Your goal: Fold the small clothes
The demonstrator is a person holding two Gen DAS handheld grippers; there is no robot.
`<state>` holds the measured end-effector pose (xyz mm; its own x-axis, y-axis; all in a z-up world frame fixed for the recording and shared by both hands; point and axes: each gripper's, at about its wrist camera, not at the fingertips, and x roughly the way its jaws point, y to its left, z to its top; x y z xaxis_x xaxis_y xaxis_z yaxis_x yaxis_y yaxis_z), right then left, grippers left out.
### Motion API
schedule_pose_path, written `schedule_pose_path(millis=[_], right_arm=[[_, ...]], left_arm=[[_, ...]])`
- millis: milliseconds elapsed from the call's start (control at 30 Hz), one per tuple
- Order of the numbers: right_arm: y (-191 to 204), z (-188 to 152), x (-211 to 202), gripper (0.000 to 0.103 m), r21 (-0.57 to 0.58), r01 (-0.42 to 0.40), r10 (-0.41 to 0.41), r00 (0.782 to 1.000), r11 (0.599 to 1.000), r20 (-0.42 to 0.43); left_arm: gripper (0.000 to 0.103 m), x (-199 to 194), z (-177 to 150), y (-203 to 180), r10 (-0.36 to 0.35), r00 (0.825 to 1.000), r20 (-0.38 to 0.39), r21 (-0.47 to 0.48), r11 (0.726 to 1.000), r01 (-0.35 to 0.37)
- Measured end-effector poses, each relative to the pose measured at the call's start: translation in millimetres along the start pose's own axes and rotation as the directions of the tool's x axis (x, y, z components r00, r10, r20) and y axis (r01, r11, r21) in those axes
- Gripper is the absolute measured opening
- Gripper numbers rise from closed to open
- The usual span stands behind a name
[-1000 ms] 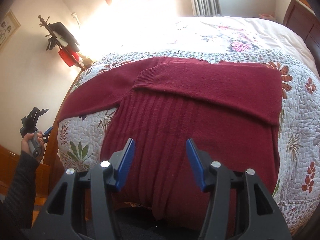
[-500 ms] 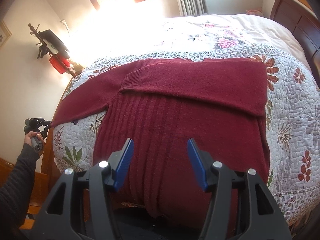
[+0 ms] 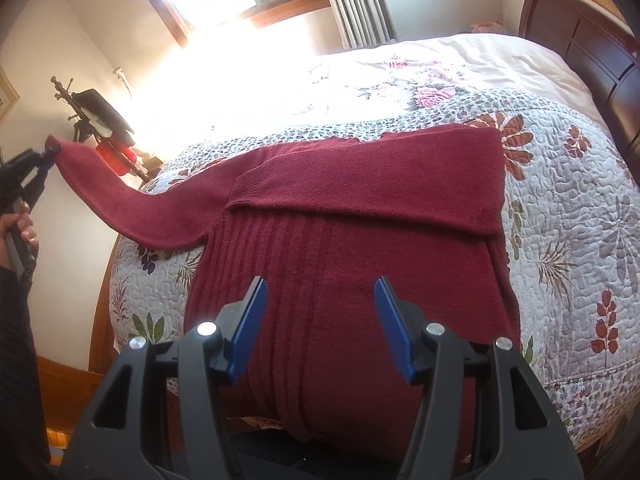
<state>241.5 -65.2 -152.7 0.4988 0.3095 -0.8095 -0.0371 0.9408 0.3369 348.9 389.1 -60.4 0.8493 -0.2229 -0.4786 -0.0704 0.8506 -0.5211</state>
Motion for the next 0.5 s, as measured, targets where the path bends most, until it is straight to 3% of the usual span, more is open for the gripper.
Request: schedule_pose_path(millis=[133,267,500], right_arm=[[-17,-4,-10,0.056,0.039,0.002,-0.002,1.0,0.999,0.016],[-41,-12,-21,0.056,0.083,0.027,-0.029,0.999,0.996,0.023],[-91,-30,-38,0.056,0.195,0.076,-0.081,0.997,0.978,0.017]], left_arm=[[0.008,37,-25,-83,-0.068,0.994,-0.08,0.158,0.984,0.08],[0.008,83,-67,-143,-0.09,0.978,-0.188,0.264,0.955,0.139],[0.008,166,-163,-212,-0.055,0.914,-0.401,0.381,0.898,0.221]])
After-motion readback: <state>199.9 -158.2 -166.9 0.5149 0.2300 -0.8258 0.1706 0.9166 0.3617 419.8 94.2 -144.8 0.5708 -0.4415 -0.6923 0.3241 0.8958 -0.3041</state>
